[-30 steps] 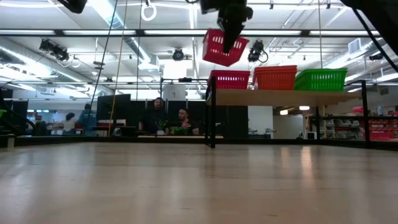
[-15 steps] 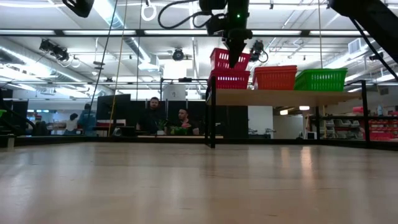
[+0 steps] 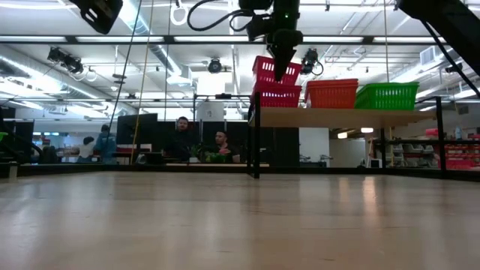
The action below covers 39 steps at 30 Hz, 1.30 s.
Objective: Stack baskets on shelf by color
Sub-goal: Stack the red bin on top of the red bin on the shelf
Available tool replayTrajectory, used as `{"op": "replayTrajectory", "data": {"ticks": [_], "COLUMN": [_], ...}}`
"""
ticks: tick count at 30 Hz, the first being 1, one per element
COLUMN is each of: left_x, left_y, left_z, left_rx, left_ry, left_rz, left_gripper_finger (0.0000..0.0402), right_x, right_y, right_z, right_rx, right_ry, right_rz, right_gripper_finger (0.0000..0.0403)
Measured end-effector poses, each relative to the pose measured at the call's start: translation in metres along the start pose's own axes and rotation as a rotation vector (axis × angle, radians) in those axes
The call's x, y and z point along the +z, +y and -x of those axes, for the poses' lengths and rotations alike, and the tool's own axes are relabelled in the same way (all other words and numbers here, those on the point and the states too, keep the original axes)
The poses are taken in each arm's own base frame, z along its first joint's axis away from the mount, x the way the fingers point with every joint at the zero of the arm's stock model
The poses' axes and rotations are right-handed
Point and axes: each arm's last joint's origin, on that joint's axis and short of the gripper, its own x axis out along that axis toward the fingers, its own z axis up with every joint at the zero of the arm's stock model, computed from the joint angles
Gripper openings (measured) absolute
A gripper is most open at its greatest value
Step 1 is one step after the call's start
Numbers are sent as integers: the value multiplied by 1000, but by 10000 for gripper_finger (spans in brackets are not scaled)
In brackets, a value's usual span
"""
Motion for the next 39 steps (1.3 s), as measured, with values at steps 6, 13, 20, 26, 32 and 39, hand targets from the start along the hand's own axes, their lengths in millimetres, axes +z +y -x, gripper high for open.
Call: {"op": "replayTrajectory", "data": {"ticks": [6, 13, 20, 26, 32, 39], "left_x": [-1, -2, -2, -2, -2, -2], "left_y": [-5, -7, -7, -7, -7, -7], "left_z": [3, 4, 4, 4, 4, 4], "left_rx": [-25, -38, -36, -35, -35, -35], "left_ry": [3, 5, 4, 4, 4, 4], "left_rz": [-2, -4, -4, -3, -3, -8], "left_gripper_finger": [32, 30, 26, 31, 26, 25], "right_x": [0, 0, 3, 5, 8, 8], "right_y": [2, 13, 20, 19, 22, 26], "right_z": [-7, -23, -19, -15, -15, -14], "right_rx": [6, 30, -30, -52, 63, 136], "right_ry": [16, 92, 92, 69, 18, 4], "right_rz": [-28, -19, 8, -4, -33, -69], "right_gripper_finger": [26, 42, 76, 99, 103, 103]}}
